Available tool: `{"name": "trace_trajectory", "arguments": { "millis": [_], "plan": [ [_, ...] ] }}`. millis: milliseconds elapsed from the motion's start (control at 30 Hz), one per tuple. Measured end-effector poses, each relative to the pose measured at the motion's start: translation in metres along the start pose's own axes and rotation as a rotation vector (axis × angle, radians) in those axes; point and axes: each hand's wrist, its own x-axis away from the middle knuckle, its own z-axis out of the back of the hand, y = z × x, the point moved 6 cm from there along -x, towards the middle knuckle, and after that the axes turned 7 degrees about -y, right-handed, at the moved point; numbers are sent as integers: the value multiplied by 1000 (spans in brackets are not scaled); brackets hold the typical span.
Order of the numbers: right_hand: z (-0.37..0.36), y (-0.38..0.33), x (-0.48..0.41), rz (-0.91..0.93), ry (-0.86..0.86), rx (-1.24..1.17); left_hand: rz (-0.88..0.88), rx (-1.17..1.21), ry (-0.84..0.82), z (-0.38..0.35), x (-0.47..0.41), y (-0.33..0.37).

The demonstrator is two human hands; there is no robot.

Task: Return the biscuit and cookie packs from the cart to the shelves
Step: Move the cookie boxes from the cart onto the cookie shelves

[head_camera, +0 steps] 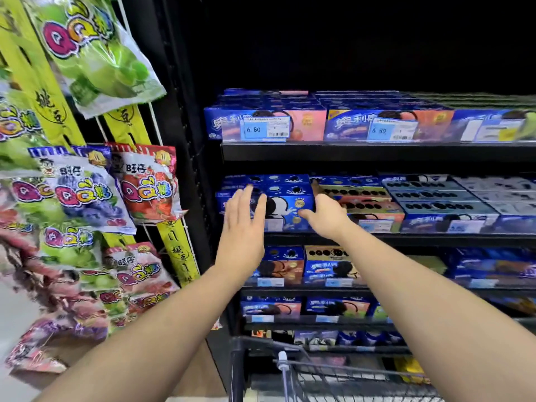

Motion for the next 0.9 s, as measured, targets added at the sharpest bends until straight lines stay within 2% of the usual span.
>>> {"name": "trace_trajectory", "arguments": {
  "millis": [233,467,600,767,900],
  "plan": [
    [0,2,2,-16,62,124,-14,-28,-135,-19,8,-9],
    [21,17,31,31,224,162,31,0,-201,-17,8,-1],
    [20,54,62,78,145,105,-55,5,-240,-22,25,38],
    [16,115,106,57,55,185,-141,72,-274,-34,52,115],
    [8,173,148,37,-26,235,-215,100,-397,-60,86,183]
  ]
}}
